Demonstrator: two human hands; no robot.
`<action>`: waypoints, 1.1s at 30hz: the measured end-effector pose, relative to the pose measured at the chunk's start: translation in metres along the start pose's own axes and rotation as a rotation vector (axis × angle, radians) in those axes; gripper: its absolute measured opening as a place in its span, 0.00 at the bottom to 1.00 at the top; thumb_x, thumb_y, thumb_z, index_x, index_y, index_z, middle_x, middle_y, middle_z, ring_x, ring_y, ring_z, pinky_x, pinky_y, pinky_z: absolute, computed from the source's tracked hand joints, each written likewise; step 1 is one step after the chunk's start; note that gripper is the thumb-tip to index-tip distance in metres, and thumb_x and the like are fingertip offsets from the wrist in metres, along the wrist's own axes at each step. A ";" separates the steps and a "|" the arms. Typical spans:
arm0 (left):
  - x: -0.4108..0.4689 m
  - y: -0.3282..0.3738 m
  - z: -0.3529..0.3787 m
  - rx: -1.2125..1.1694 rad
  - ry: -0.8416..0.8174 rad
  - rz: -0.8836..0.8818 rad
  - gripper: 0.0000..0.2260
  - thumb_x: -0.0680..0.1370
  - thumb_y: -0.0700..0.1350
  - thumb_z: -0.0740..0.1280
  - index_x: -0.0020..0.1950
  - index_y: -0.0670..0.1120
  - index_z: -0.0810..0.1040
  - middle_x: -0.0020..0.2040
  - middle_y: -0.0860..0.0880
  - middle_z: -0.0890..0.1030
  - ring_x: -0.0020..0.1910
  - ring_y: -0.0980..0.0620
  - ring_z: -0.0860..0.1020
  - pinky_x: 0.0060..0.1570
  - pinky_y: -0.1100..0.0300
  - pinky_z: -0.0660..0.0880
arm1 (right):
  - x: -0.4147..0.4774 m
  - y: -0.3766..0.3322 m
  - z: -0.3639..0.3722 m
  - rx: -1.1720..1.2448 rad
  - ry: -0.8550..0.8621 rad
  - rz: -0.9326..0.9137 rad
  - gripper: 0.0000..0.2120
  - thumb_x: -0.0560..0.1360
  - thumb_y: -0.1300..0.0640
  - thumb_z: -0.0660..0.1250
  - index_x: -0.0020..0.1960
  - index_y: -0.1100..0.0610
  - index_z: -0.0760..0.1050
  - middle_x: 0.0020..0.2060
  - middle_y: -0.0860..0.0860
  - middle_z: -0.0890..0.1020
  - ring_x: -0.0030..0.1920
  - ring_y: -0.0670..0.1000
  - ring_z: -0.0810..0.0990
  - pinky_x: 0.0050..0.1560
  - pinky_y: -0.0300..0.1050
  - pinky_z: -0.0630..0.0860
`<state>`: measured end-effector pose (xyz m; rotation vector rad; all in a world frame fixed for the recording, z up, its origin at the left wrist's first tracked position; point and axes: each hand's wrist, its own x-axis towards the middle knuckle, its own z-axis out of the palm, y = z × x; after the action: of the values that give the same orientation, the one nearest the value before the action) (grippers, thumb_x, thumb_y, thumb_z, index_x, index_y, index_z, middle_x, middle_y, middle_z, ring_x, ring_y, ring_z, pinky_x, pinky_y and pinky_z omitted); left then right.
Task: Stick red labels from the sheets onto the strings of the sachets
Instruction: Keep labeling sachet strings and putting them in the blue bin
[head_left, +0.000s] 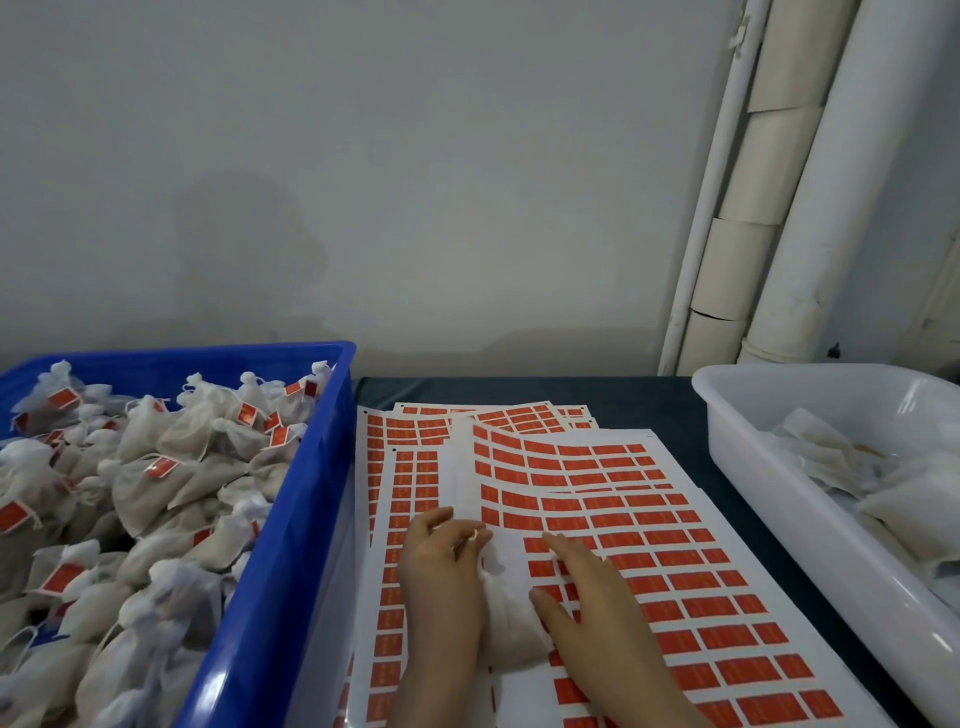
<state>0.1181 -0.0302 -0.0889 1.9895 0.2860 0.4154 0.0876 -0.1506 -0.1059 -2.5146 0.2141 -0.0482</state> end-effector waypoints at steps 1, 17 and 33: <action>0.001 0.000 -0.001 -0.005 -0.008 -0.011 0.07 0.74 0.42 0.69 0.51 0.46 0.82 0.56 0.53 0.79 0.47 0.60 0.71 0.56 0.65 0.68 | 0.001 -0.001 -0.001 0.039 0.024 0.017 0.28 0.75 0.42 0.60 0.71 0.41 0.53 0.72 0.41 0.60 0.71 0.45 0.61 0.71 0.48 0.60; 0.004 -0.003 -0.003 -0.045 0.052 0.093 0.10 0.73 0.44 0.71 0.54 0.48 0.81 0.61 0.62 0.69 0.56 0.65 0.64 0.60 0.71 0.61 | 0.070 -0.039 -0.004 0.414 0.146 -0.227 0.12 0.78 0.56 0.60 0.55 0.40 0.68 0.60 0.43 0.73 0.53 0.39 0.71 0.45 0.25 0.68; 0.014 -0.006 -0.003 -0.419 -0.071 -0.153 0.06 0.74 0.47 0.69 0.38 0.56 0.80 0.36 0.64 0.81 0.40 0.60 0.78 0.33 0.74 0.69 | 0.044 -0.039 -0.014 0.055 0.155 -0.259 0.17 0.75 0.46 0.64 0.62 0.47 0.73 0.60 0.44 0.76 0.58 0.43 0.74 0.55 0.29 0.61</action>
<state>0.1296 -0.0202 -0.0911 1.5574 0.2792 0.2791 0.1356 -0.1349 -0.0729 -2.4704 -0.0513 -0.3496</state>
